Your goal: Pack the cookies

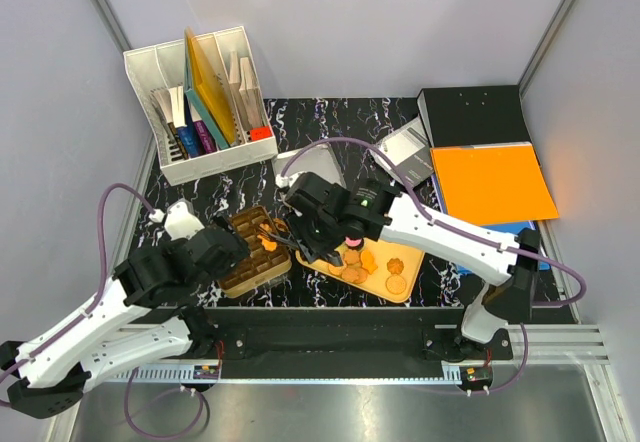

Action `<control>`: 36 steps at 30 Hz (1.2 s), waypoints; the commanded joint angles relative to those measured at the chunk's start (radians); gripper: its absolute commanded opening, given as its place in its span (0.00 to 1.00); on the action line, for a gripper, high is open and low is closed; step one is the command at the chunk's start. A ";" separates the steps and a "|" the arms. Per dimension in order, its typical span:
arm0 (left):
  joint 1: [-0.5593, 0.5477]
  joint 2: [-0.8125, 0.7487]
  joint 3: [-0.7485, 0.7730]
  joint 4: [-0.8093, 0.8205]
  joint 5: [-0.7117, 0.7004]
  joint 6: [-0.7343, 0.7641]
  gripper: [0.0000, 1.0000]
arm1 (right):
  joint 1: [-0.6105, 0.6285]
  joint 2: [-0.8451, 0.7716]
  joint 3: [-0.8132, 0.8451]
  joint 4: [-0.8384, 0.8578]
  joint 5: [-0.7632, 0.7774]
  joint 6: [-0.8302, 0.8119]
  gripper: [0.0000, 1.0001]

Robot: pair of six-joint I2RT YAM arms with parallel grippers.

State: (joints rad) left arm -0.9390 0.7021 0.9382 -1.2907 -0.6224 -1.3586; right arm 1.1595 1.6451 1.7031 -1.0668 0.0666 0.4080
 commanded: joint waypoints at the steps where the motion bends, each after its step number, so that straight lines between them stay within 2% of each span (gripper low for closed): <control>1: 0.003 -0.021 0.020 -0.009 -0.040 0.001 0.99 | 0.008 0.071 0.064 0.027 -0.008 -0.049 0.48; 14: 0.003 -0.073 -0.001 -0.050 -0.040 -0.022 0.99 | 0.008 0.179 0.113 0.031 0.004 -0.097 0.48; 25: 0.003 -0.079 -0.007 -0.050 -0.043 -0.025 0.99 | 0.006 0.171 0.119 0.019 0.027 -0.098 0.30; 36: 0.003 -0.073 -0.010 -0.044 -0.036 -0.027 0.99 | 0.006 0.125 0.122 0.016 0.071 -0.083 0.22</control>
State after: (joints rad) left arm -0.9390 0.6342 0.9379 -1.3453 -0.6250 -1.3708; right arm 1.1595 1.8324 1.7863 -1.0599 0.0917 0.3252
